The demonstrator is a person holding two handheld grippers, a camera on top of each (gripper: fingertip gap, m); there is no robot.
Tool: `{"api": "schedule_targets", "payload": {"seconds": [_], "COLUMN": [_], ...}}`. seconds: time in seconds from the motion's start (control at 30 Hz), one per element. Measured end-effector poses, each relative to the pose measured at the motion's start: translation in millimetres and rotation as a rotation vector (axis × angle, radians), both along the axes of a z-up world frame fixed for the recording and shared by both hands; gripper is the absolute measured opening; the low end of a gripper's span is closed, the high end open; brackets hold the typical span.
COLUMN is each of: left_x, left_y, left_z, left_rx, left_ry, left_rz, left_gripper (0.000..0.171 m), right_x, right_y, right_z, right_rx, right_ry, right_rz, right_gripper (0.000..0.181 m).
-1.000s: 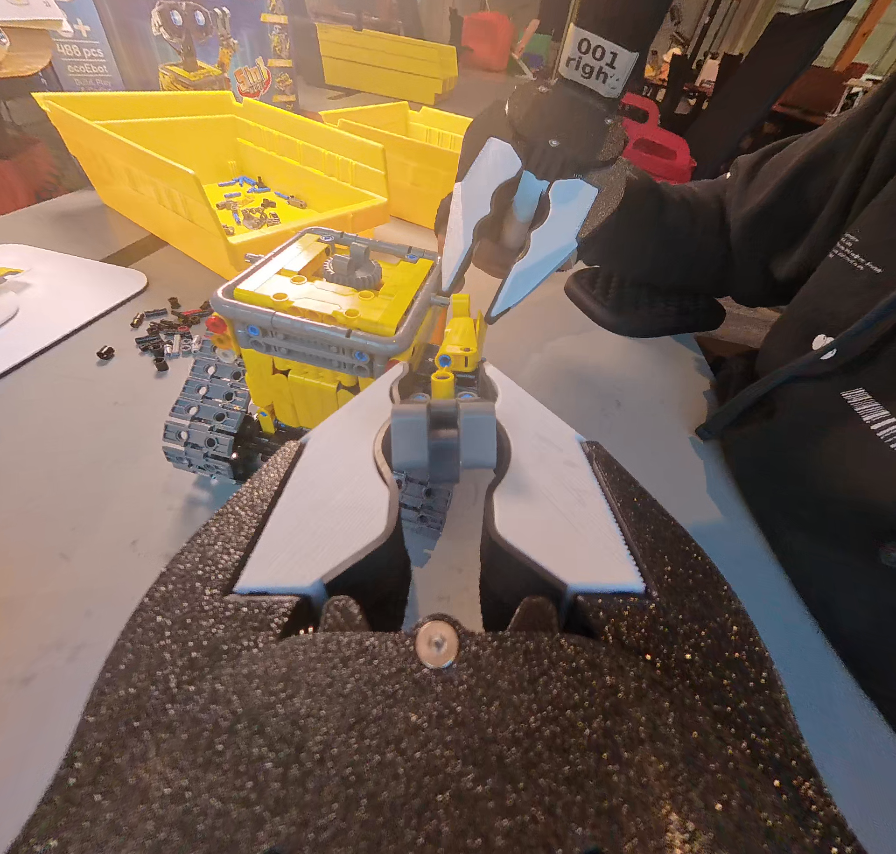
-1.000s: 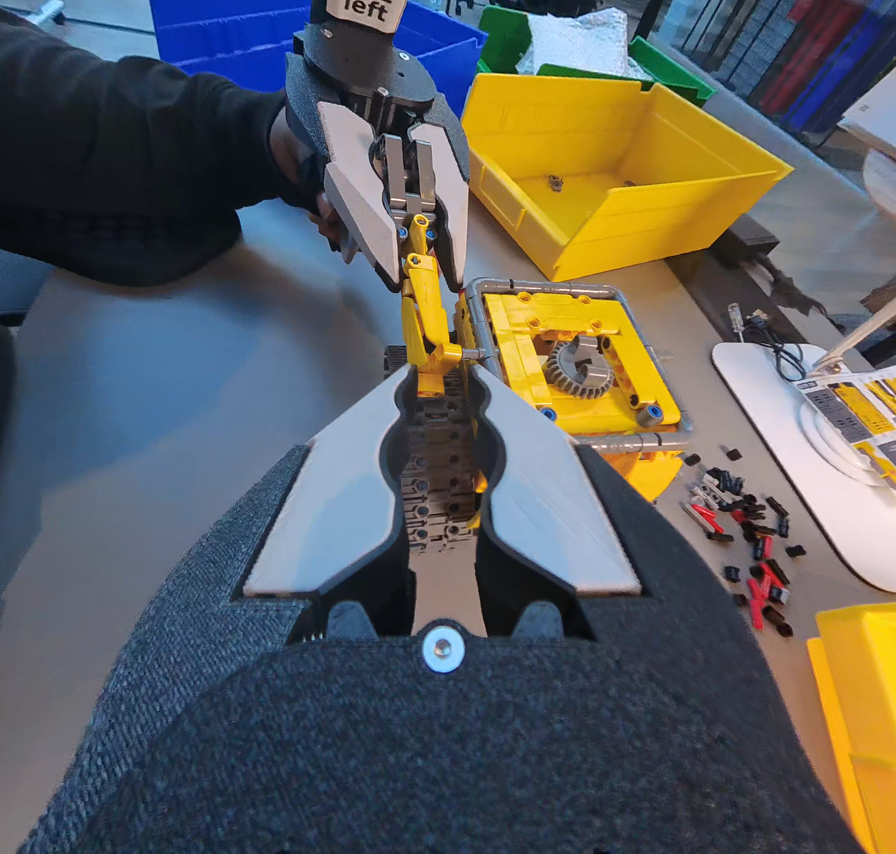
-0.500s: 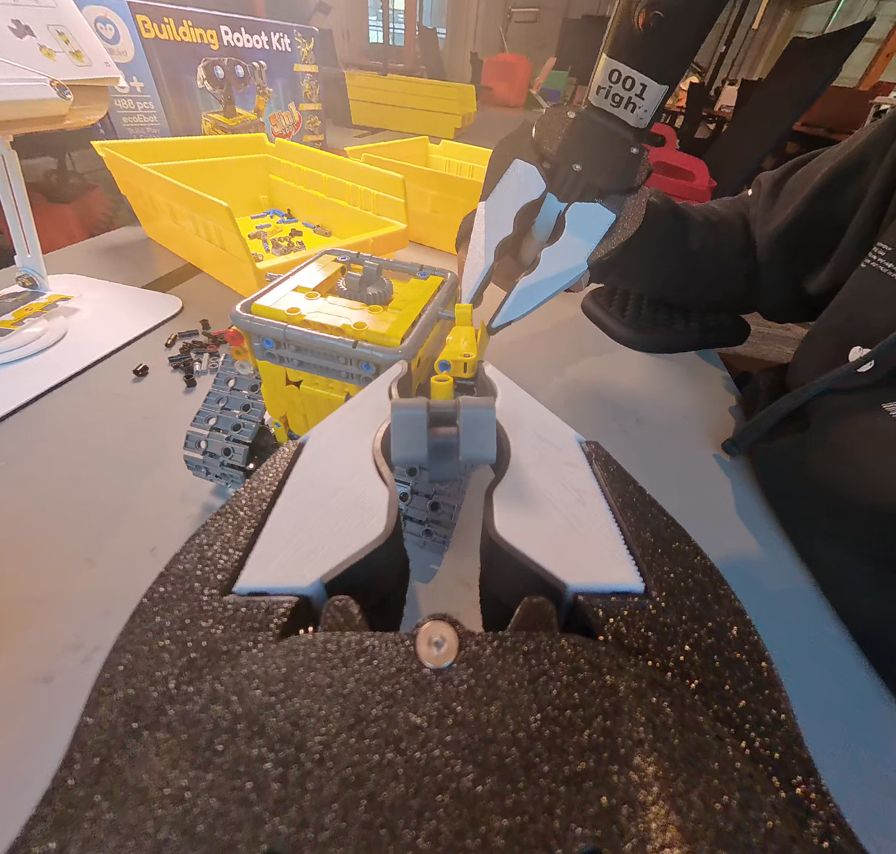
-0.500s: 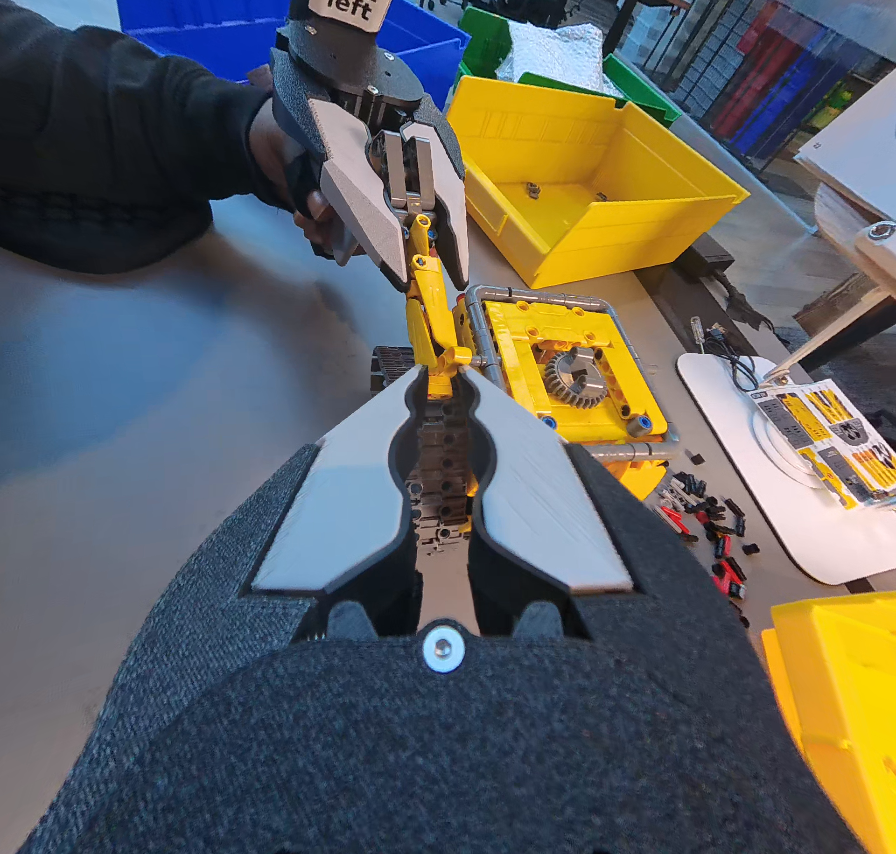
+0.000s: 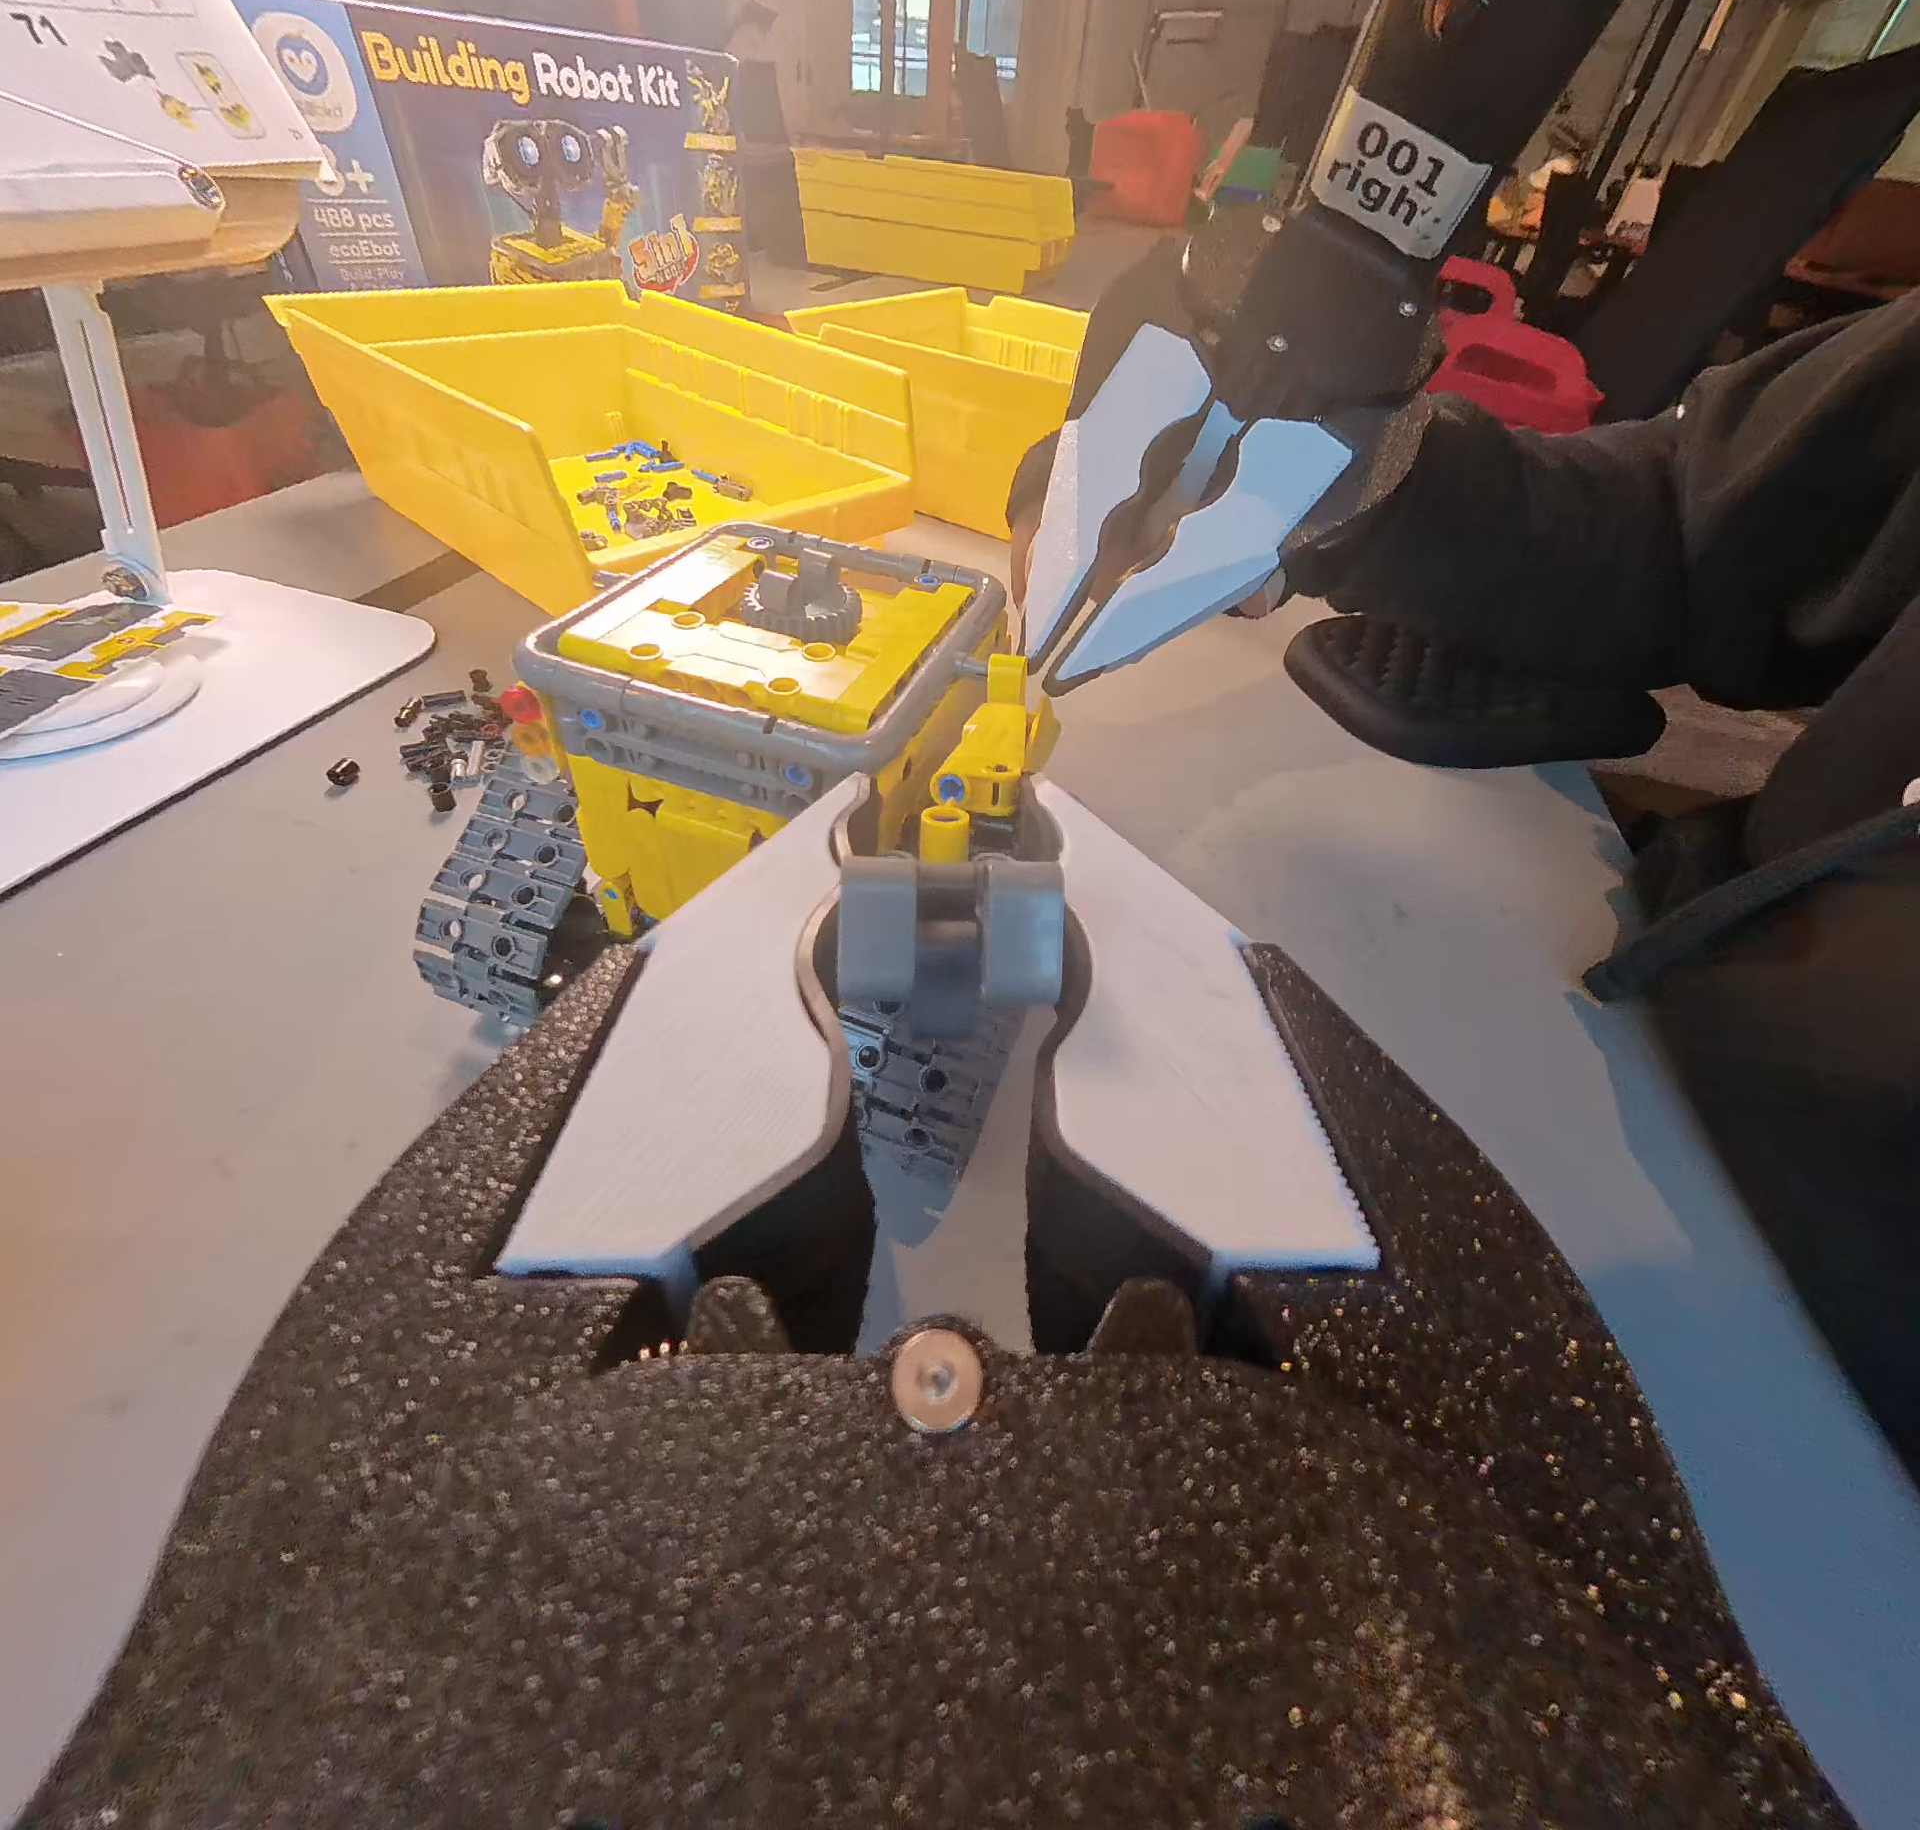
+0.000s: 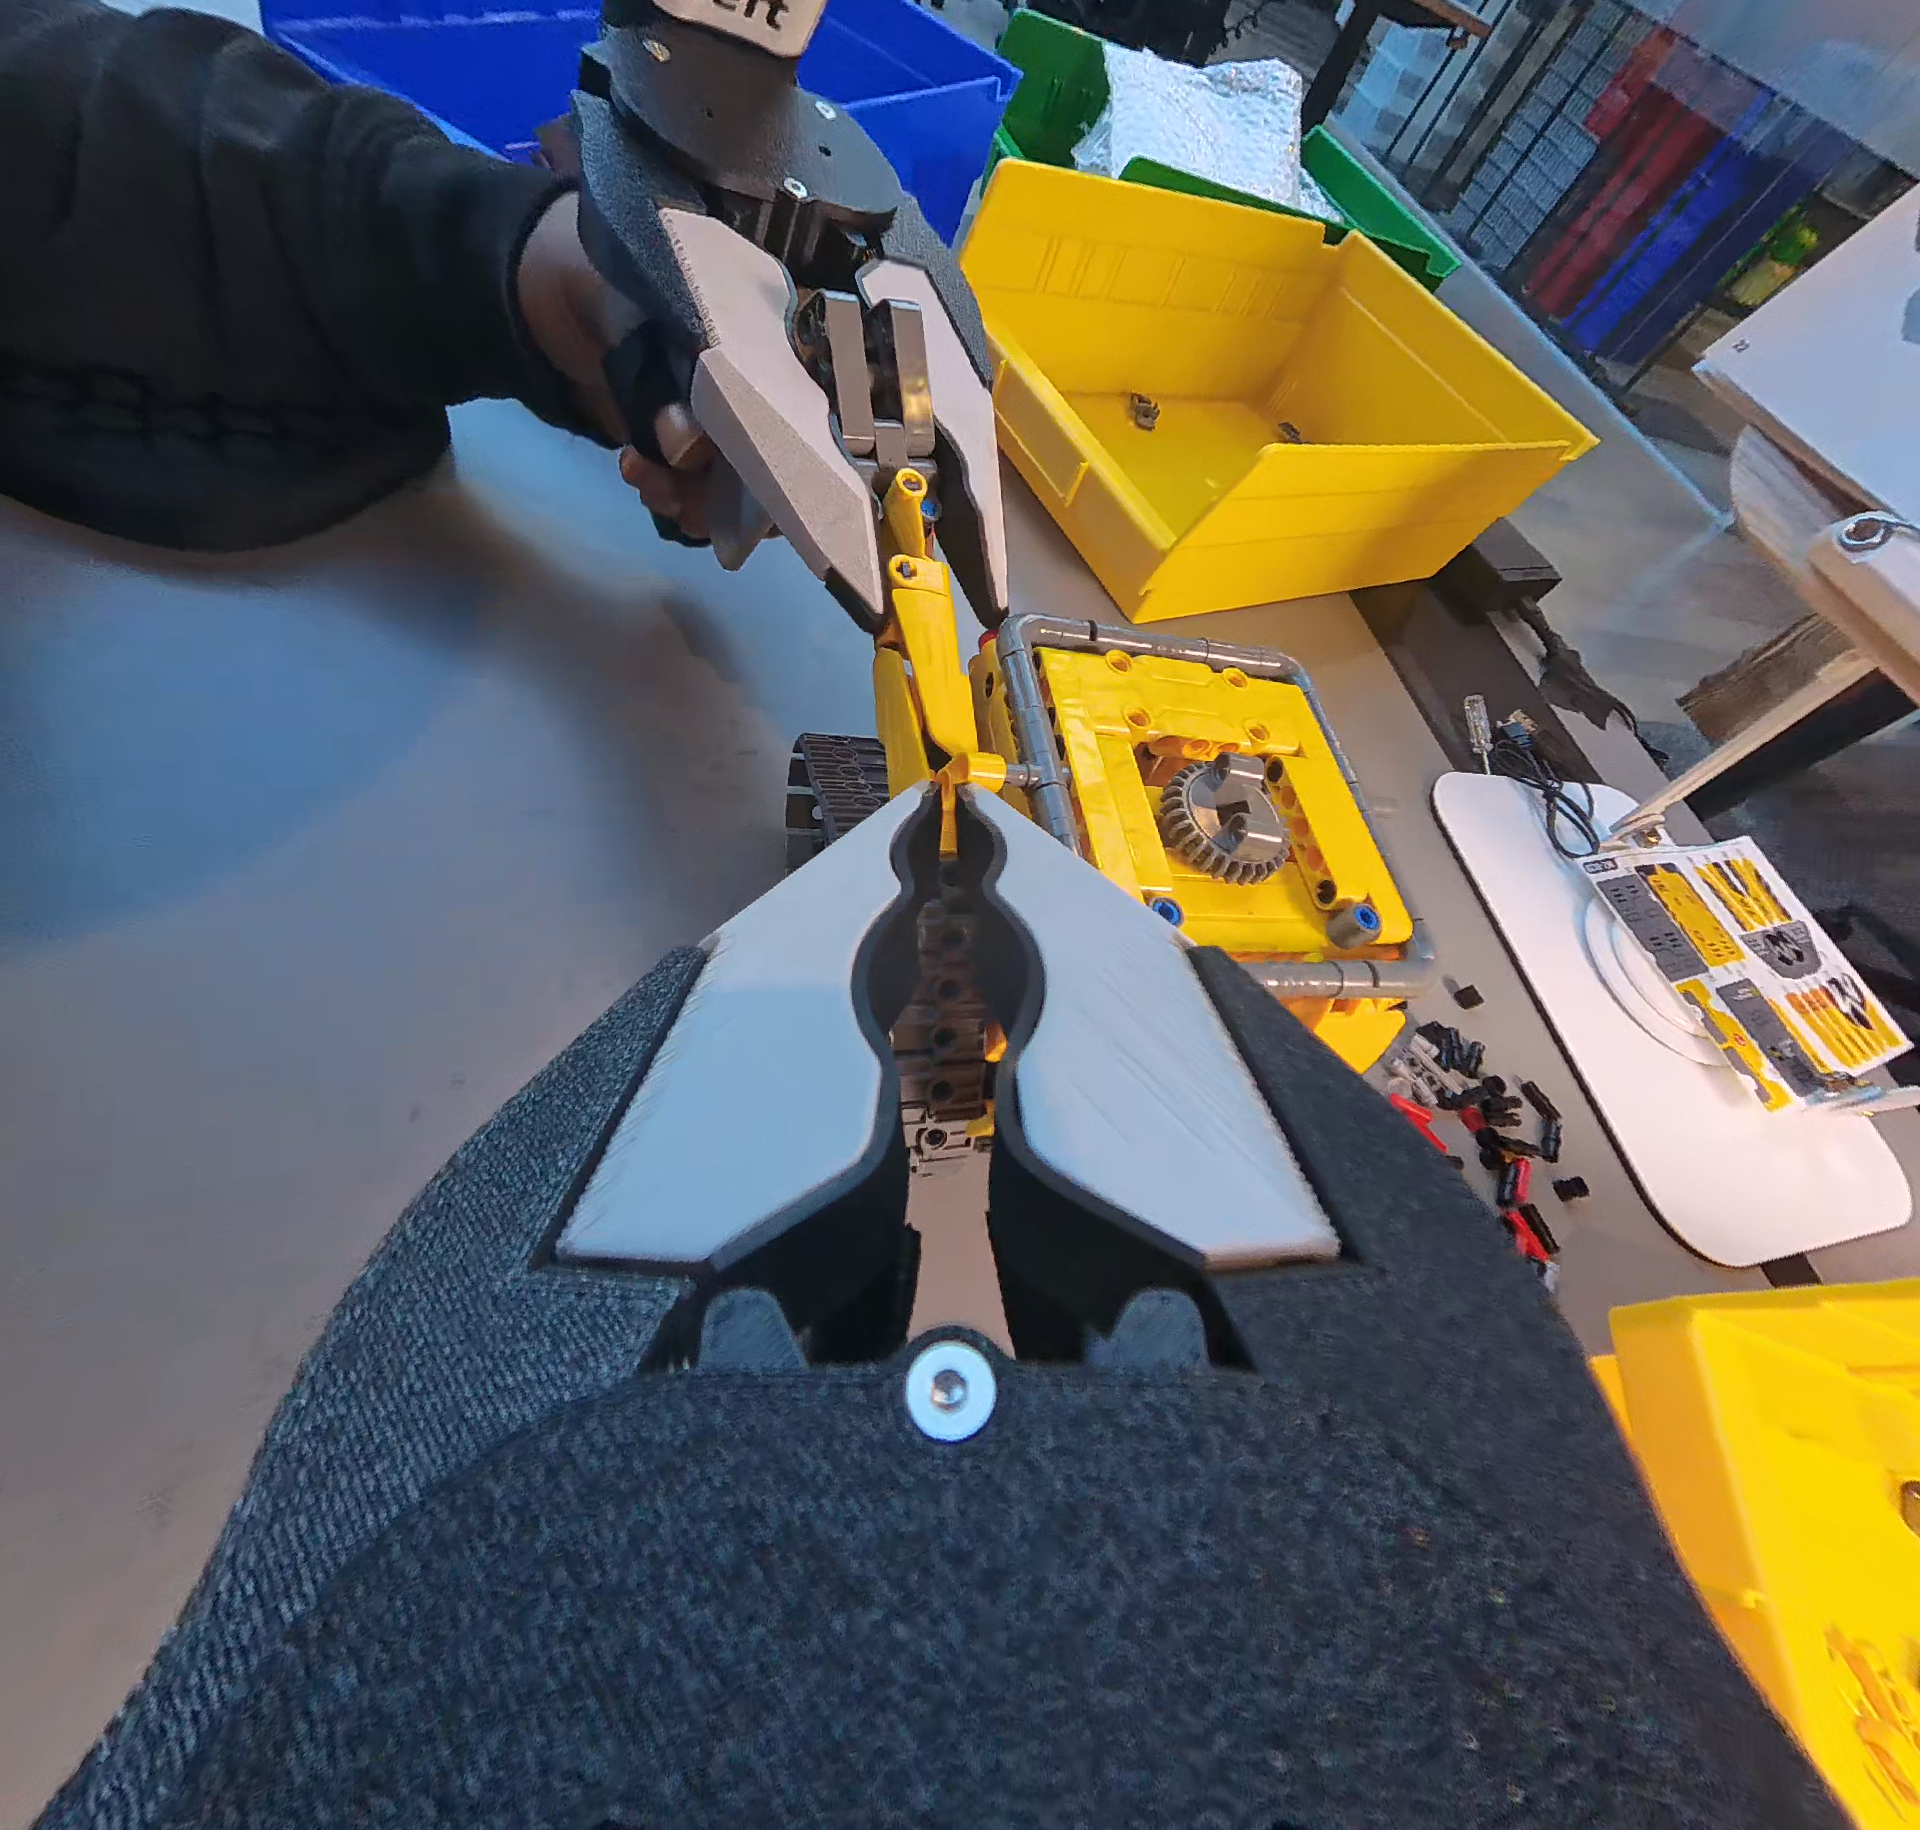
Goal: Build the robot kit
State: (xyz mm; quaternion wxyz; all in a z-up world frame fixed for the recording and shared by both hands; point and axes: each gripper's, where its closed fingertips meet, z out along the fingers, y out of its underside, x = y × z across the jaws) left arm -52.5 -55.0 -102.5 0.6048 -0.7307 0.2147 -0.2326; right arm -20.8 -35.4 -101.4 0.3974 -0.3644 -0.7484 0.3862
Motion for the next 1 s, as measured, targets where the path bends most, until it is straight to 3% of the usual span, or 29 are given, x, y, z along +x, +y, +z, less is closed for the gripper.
{"api": "schedule_targets", "payload": {"seconds": [0.27,0.6,0.9,1.0], "left_x": [-0.2,0.0,-4.2,-12.0], "left_y": [0.9,1.8,3.3,5.9], "left_z": [-1.5,-2.6,-3.6,-7.0], "left_rx": [0.034,0.091,0.120,0.105], "left_ry": [-0.058,-0.070,-0.001,0.049], "left_rz": [0.037,0.115,0.184,0.231], "left_gripper": [0.026,0.026,0.027,0.036], "right_x": [2.4,-12.6,-16.8,-17.4], "right_y": [6.4,8.3,10.4,7.1], "right_z": [16.3,2.2,0.9,0.5], "right_rx": [0.048,0.055,0.102,0.103], "right_ry": [0.036,-0.225,-0.377,-0.400], "right_rz": [-0.001,0.080,0.140,0.158], "right_gripper": [0.012,0.024,0.024,0.018]}}
